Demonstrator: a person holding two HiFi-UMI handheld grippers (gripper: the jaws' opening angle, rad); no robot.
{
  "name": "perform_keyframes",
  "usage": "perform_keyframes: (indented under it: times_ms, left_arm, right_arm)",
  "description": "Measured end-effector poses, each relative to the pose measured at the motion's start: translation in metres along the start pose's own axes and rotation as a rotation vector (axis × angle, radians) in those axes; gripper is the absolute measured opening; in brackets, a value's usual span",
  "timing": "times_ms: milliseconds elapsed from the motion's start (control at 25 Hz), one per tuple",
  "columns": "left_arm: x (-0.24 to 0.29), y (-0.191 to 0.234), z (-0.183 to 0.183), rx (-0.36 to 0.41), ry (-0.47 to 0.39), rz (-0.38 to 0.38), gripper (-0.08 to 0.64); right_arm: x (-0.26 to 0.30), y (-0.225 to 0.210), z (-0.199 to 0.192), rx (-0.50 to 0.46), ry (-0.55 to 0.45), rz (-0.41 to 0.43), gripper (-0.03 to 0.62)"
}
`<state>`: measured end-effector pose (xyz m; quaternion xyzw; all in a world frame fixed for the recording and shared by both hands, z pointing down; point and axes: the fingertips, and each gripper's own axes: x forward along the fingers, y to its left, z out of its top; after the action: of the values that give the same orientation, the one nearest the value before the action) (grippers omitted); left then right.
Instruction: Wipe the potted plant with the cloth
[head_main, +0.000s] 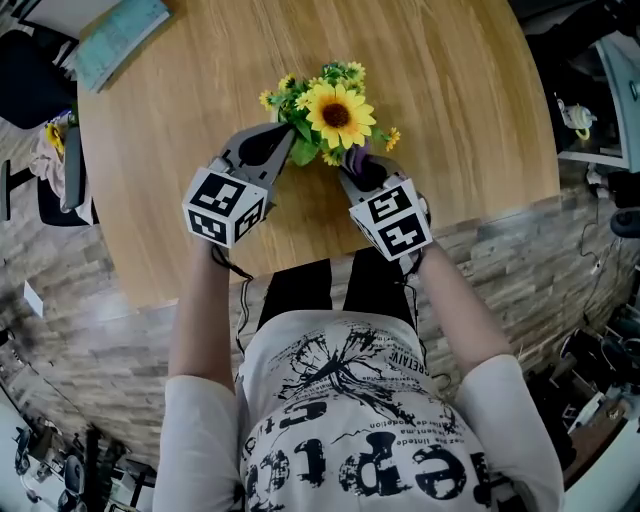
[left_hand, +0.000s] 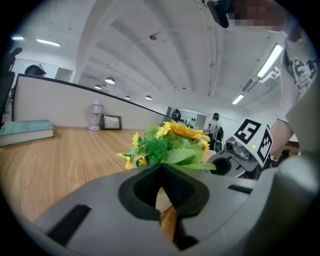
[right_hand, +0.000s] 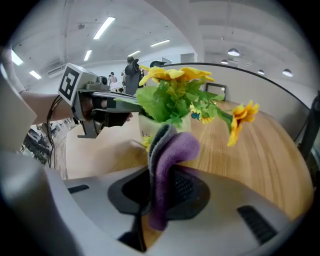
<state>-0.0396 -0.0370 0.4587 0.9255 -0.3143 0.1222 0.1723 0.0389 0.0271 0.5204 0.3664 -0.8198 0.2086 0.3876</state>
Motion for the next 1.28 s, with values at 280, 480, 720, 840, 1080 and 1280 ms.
perform_keyframes:
  times_ms: [280, 480, 720, 840, 1080, 1280]
  left_arm:
    - [0.0, 0.0, 0.0, 0.009, 0.018, -0.041, 0.002]
    - [0.001, 0.001, 0.002, 0.001, 0.014, -0.068, 0.002]
    - [0.0, 0.0, 0.0, -0.008, 0.014, -0.098, 0.002]
    - [0.0, 0.0, 0.0, 0.002, 0.017, -0.11, 0.002]
    - [0.002, -0.001, -0.001, 0.014, 0.028, -0.124, 0.002]
    - [0.001, 0.0, -0.001, 0.014, 0.031, -0.115, 0.002]
  right_arm:
    - [0.008, 0.04, 0.012, 0.015, 0.004, 0.089, 0.075]
    - [0.02, 0.069, 0.025, -0.082, -0.015, 0.154, 0.075]
    - [0.028, 0.073, 0.035, -0.001, -0.024, 0.201, 0.076]
    - [0.032, 0.079, 0.041, 0.027, -0.028, 0.243, 0.075]
    - [0.04, 0.093, 0.05, 0.071, -0.014, 0.309, 0.075]
    - [0.033, 0.091, 0.044, 0.172, 0.063, 0.317, 0.074]
